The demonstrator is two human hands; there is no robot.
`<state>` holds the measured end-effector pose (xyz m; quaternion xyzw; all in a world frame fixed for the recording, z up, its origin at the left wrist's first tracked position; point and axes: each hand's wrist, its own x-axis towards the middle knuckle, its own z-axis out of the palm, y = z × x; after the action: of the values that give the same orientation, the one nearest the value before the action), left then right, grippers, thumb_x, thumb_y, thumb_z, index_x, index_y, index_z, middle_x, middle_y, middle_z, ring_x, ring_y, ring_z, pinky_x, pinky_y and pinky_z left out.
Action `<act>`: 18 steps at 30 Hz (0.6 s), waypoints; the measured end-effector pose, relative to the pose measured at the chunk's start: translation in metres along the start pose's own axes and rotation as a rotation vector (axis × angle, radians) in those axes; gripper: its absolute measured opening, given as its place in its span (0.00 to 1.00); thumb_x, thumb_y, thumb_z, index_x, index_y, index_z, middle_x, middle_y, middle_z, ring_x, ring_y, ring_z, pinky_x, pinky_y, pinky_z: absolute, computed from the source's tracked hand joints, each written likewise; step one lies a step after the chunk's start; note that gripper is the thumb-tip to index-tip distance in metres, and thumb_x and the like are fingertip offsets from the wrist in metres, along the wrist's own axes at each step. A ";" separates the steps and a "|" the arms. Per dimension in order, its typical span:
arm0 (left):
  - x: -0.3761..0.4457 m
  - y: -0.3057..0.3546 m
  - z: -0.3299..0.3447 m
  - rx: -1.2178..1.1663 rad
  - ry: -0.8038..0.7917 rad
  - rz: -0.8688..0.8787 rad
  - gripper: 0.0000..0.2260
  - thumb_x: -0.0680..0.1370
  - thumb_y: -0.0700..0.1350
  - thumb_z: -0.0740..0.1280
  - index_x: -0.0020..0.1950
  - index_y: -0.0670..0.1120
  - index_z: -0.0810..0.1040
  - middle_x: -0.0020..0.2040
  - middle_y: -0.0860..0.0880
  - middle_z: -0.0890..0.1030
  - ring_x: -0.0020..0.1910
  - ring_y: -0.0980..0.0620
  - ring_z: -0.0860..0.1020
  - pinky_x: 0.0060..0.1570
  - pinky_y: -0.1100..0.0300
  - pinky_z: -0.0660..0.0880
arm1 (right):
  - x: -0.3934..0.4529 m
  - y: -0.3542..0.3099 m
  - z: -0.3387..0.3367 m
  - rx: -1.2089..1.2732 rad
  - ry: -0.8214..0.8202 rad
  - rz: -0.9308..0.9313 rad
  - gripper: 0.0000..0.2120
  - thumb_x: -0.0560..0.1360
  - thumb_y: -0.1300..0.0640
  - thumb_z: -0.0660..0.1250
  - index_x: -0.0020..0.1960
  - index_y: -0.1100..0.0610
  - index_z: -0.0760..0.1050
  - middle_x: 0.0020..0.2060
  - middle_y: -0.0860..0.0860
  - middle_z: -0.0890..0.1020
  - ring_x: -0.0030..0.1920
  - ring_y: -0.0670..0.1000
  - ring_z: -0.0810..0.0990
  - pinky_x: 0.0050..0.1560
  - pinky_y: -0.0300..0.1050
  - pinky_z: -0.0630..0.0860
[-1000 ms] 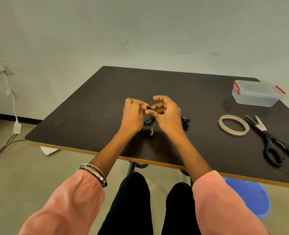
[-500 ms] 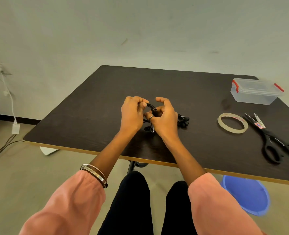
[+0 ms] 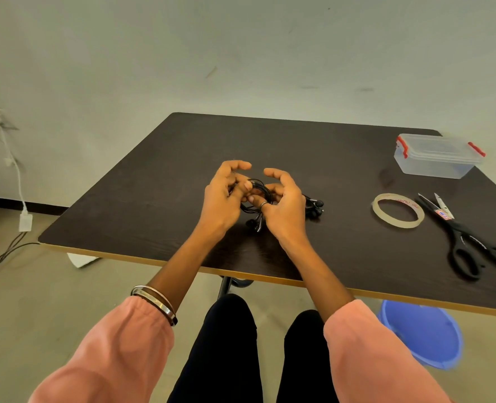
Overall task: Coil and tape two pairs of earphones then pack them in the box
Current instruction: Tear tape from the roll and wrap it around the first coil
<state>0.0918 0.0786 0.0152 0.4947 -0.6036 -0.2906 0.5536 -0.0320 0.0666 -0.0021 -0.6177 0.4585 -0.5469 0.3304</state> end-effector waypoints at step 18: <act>0.001 -0.005 -0.002 0.034 -0.061 -0.023 0.11 0.78 0.37 0.66 0.48 0.54 0.82 0.46 0.48 0.83 0.41 0.54 0.80 0.47 0.59 0.79 | -0.003 -0.004 -0.001 -0.125 0.100 -0.029 0.23 0.71 0.62 0.74 0.63 0.52 0.72 0.41 0.47 0.82 0.47 0.47 0.81 0.57 0.54 0.76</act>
<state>0.0957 0.0762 0.0114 0.5017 -0.6194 -0.3017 0.5231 -0.0317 0.0710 0.0005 -0.6155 0.4986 -0.5522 0.2600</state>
